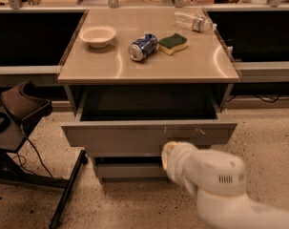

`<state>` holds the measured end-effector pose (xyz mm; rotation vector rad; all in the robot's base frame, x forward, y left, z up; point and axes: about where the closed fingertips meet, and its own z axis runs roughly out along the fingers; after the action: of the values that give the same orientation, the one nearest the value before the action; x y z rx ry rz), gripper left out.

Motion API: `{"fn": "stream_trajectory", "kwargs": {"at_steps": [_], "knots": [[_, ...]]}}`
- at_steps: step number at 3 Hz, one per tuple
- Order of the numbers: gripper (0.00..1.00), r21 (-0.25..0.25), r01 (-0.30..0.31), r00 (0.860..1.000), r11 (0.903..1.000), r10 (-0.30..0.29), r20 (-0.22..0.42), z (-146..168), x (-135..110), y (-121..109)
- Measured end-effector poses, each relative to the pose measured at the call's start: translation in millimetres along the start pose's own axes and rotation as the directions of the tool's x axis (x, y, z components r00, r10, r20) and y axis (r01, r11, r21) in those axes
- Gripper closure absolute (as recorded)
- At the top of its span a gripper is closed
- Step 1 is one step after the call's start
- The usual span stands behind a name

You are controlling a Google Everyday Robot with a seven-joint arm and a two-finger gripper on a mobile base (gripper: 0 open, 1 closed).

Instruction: Open top drawer

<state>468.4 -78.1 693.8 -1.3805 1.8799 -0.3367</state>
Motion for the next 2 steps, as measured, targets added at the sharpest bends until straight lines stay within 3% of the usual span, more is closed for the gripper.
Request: {"fn": "stream_trajectory", "kwargs": {"at_steps": [1, 2], "knots": [[0.81, -0.045, 0.011, 1.000, 0.9989, -0.012, -0.023, -7.0, 21.3, 43.2], [0.58, -0.044, 0.011, 1.000, 0.9990, -0.012, -0.023, -7.0, 21.3, 43.1]]}}
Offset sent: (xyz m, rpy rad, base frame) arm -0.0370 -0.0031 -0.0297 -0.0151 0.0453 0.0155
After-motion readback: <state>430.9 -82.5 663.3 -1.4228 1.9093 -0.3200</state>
